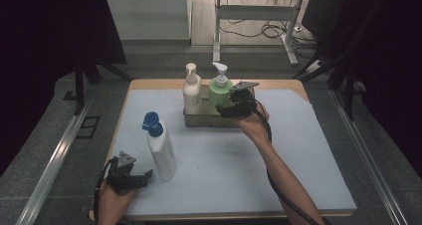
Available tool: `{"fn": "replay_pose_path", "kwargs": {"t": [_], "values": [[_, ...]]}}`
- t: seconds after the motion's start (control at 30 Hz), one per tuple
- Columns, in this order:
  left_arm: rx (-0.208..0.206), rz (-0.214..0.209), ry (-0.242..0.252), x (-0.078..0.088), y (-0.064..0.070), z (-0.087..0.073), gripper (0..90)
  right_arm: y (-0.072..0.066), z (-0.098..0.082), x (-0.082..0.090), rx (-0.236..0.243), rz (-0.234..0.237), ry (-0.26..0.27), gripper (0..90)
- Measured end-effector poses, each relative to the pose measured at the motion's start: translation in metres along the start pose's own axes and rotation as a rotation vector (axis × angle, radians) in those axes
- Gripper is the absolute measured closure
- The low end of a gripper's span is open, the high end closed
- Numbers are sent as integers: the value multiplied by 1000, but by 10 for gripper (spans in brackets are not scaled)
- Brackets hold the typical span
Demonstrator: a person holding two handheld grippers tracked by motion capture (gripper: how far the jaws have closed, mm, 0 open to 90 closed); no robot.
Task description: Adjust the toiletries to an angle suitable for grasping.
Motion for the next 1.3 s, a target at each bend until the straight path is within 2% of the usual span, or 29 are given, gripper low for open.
{"fn": "replay_pose_path", "kwargs": {"t": [0.23,0.33,0.47,0.53,0.63,0.73,0.83,0.87,0.9,1.1,1.3], "values": [[0,0,0,0,0,0,129,1,-11,10,-22,26,-6,325],[0,0,0,0,0,0,129,4,-16,15,-48,36,1,387],[0,0,0,0,0,0,129,10,-21,22,-49,22,13,461],[0,0,0,0,0,0,129,12,-23,24,-49,18,16,528],[0,0,0,0,0,0,129,14,-23,25,-39,6,21,568],[0,-1,-1,0,0,0,129,15,-25,24,-42,21,15,674],[0,0,-1,0,0,0,129,15,-25,23,-42,22,11,720],[1,0,0,0,0,0,129,16,-25,23,-36,11,7,736],[0,0,0,0,0,0,129,19,-25,22,-33,-25,5,790],[0,-1,-1,0,0,0,129,26,-24,18,-79,-49,12,888],[0,-1,-1,0,0,0,129,39,-26,6,-128,-72,-11,895]]}}
Point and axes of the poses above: each handheld gripper's, and its own axes: x roughly backward along the jaws, z roughly out of its top, y roughly to its right, the point moved 9 cm from there along -x, roughly forward along the jaws, and after that the axes turned 14 degrees about z, right-handed, at the moved point
